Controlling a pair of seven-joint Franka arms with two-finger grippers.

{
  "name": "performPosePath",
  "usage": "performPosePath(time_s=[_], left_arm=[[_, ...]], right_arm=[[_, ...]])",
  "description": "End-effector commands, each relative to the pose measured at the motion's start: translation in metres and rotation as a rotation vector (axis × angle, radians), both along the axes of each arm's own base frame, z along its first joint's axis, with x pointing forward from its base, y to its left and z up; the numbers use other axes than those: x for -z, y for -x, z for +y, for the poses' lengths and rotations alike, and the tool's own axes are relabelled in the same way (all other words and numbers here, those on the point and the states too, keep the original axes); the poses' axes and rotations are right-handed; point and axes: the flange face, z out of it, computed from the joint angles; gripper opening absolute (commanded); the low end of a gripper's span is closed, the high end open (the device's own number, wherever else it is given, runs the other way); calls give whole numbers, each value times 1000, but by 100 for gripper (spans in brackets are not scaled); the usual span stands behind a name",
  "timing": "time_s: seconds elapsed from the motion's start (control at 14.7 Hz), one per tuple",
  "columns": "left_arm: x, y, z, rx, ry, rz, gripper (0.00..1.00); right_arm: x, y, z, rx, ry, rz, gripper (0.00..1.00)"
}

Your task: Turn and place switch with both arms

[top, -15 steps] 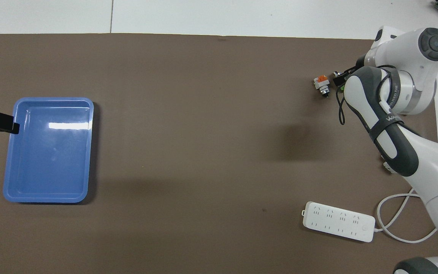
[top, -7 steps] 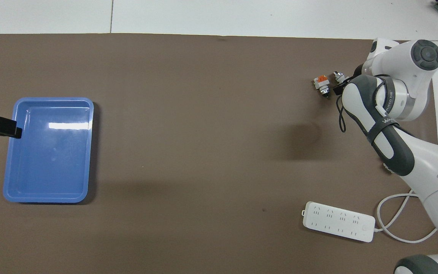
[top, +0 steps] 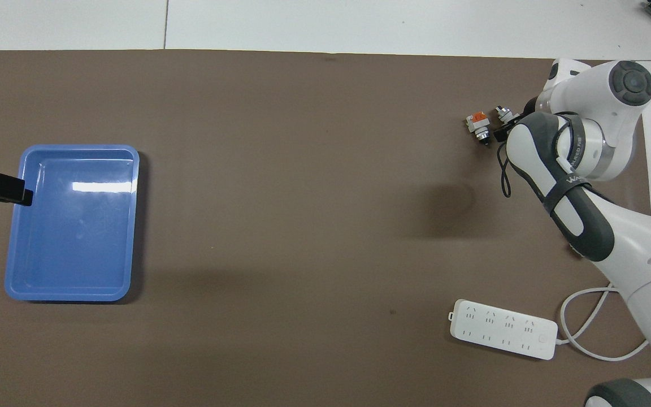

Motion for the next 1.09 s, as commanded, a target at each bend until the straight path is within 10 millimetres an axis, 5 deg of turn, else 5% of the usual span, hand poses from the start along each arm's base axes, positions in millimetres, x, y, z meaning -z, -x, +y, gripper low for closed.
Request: performPosePath(time_s=[0.0,1.02], left_arm=[[-1,8,-2,2,2,-10,100],[-2,7,-2,0,2,-21,100]], right_arm=[[0,8,1,22,-22,8,73],[4,14,-18,47,-20,17,52]])
